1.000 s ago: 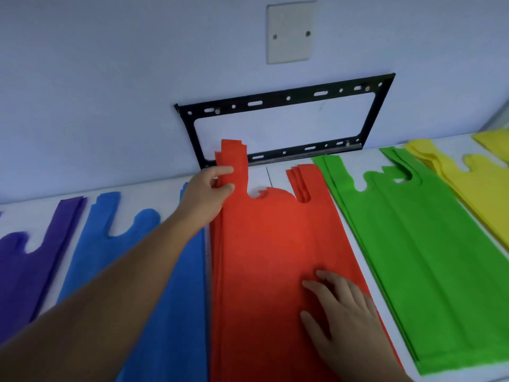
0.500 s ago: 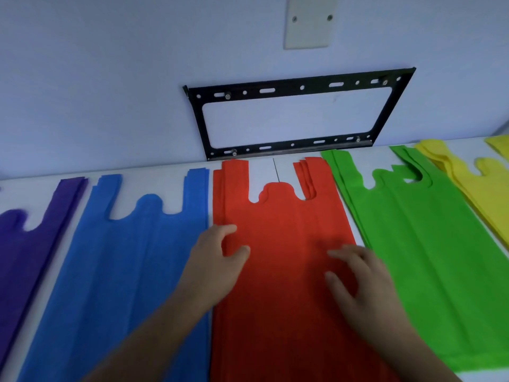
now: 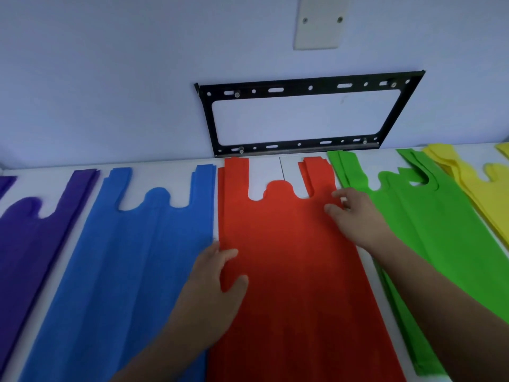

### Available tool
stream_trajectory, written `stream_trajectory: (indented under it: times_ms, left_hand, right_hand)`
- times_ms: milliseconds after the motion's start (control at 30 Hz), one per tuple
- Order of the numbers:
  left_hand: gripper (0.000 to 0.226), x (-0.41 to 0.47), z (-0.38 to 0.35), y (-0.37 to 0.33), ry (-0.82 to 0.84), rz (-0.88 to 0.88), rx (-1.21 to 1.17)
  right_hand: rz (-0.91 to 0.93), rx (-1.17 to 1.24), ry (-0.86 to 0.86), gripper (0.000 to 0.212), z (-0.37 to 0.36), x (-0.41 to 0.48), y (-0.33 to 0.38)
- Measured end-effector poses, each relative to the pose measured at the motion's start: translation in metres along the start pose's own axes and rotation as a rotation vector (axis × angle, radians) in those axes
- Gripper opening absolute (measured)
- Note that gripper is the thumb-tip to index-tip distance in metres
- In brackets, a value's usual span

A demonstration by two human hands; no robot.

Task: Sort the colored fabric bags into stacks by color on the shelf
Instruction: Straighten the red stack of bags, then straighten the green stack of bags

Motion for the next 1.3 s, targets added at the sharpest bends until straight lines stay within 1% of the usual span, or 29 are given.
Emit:
stream_trajectory:
  times_ms: [100,200,267,333,400,500,567,633,700,767,833,900,967,1033,1133,1233,1300]
  left_hand:
    - [0.049,-0.019,-0.012,-0.007,0.04,-0.008,0.052]
    - [0.047,-0.029,-0.008,-0.009,0.018,0.001,0.063]
    - [0.046,-0.034,-0.004,-0.007,0.019,0.009,0.018]
    - [0.046,-0.04,-0.001,-0.002,0.017,0.039,-0.083]
    - [0.054,-0.048,0.0,0.003,0.008,0.063,-0.129]
    - [0.064,-0.061,-0.004,0.002,-0.018,0.087,-0.193]
    - [0.065,-0.066,-0.007,0.0,-0.022,0.095,-0.207]
    - [0.064,-0.065,-0.004,-0.006,-0.04,0.049,-0.158]
    - [0.057,-0.064,-0.002,-0.008,-0.043,0.02,-0.112]
    - [0.052,-0.062,-0.004,-0.008,-0.006,-0.012,-0.047]
    - [0.048,-0.057,-0.004,-0.011,0.043,-0.07,0.081]
    - [0.047,-0.046,0.002,-0.02,0.029,-0.146,0.179]
    - [0.05,-0.033,0.004,-0.031,0.02,-0.171,0.225]
    - [0.049,-0.026,-0.002,-0.048,0.026,-0.21,0.24]
    - [0.045,-0.025,-0.029,-0.085,0.068,-0.293,0.175]
    - [0.044,-0.025,-0.079,-0.122,0.179,-0.331,0.131]
    - [0.039,-0.019,-0.115,-0.151,0.209,-0.39,0.147]
  right_hand:
    - [-0.039,0.09,0.038,0.042,-0.006,0.023,0.019]
    - [-0.055,0.249,0.107,0.033,-0.009,0.025,0.032]
    - [-0.034,0.296,0.069,0.03,0.001,0.01,0.029]
    - [-0.038,0.275,0.037,0.034,0.009,-0.019,0.011]
    - [-0.046,0.197,0.04,0.044,0.012,-0.054,-0.014]
    - [-0.058,0.106,0.06,0.033,0.014,-0.107,-0.041]
    - [-0.045,0.038,0.092,0.034,0.009,-0.134,-0.047]
    - [-0.028,-0.018,0.074,0.036,0.007,-0.149,-0.052]
    - [-0.029,-0.048,0.036,0.037,0.011,-0.155,-0.058]
    - [-0.043,-0.089,0.065,0.038,0.009,-0.161,-0.062]
    - [-0.053,-0.093,0.079,0.036,0.01,-0.166,-0.066]
    - [-0.049,-0.073,0.033,0.033,0.02,-0.169,-0.069]
    - [-0.02,-0.121,-0.011,0.031,0.035,-0.169,-0.075]
    - [-0.018,-0.176,-0.014,0.03,0.051,-0.167,-0.088]
    - [-0.041,-0.226,-0.029,0.032,0.078,-0.154,-0.115]
    - [-0.029,-0.267,-0.043,0.036,0.1,-0.133,-0.14]
    - [0.004,-0.278,-0.01,0.037,0.108,-0.119,-0.155]
Point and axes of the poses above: each hand's wrist, its own x-axis towards the middle knuckle, its own z-axis out of the back of the hand, y = z × x, the point moved 10 cm from there along x, towards the middle knuckle, and after that the axes turned 13 degrees about -z, right-handed, at the moved point
